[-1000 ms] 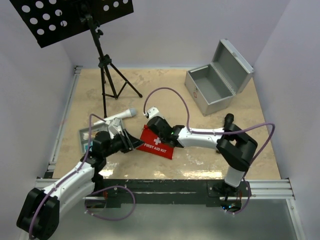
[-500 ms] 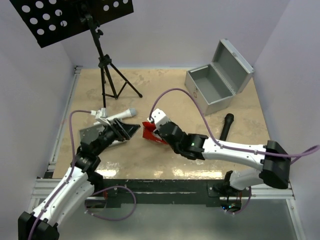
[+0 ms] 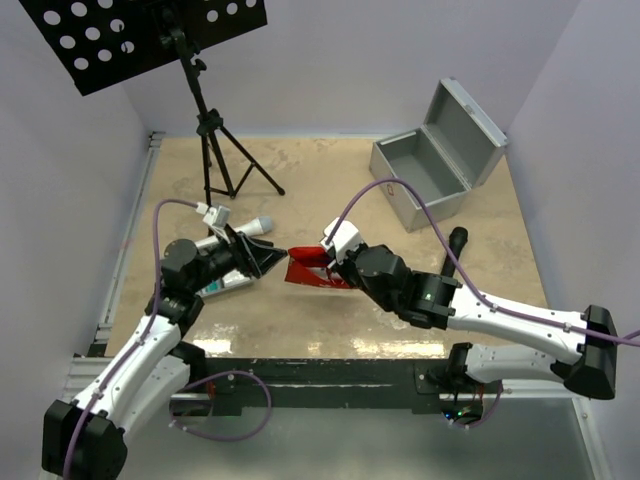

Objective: Organize the medicine kit
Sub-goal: Pick up the medicine pouch from the center of the board.

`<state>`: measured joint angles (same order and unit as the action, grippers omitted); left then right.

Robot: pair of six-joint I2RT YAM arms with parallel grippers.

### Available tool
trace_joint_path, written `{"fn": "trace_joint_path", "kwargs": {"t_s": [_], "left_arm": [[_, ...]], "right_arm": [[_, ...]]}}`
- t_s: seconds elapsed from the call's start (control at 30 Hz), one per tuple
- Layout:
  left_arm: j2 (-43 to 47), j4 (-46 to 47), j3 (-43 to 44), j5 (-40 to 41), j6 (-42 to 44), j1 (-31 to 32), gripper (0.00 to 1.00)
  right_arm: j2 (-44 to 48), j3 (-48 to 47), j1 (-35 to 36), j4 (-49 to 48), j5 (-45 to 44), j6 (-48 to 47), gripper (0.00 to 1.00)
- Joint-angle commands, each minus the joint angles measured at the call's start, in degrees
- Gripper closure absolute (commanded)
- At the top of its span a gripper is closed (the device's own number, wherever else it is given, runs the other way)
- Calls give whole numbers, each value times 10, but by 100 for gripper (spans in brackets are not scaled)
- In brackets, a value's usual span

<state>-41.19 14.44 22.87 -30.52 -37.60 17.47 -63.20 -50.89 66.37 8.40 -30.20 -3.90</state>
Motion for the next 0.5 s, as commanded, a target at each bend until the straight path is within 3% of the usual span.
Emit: {"fn": "trace_joint_path", "kwargs": {"t_s": [0.0, 0.13, 0.47], "left_arm": [[-9, 116, -12, -124, -6, -7, 30], [9, 156, -27, -136, -24, -7, 27], [-38, 196, -34, -186, -46, -2, 37]], "right_arm": [[25, -17, 3, 19, 37, -15, 100], [31, -14, 3, 20, 38, -14, 100], [30, -24, 3, 16, 50, -20, 100]]}}
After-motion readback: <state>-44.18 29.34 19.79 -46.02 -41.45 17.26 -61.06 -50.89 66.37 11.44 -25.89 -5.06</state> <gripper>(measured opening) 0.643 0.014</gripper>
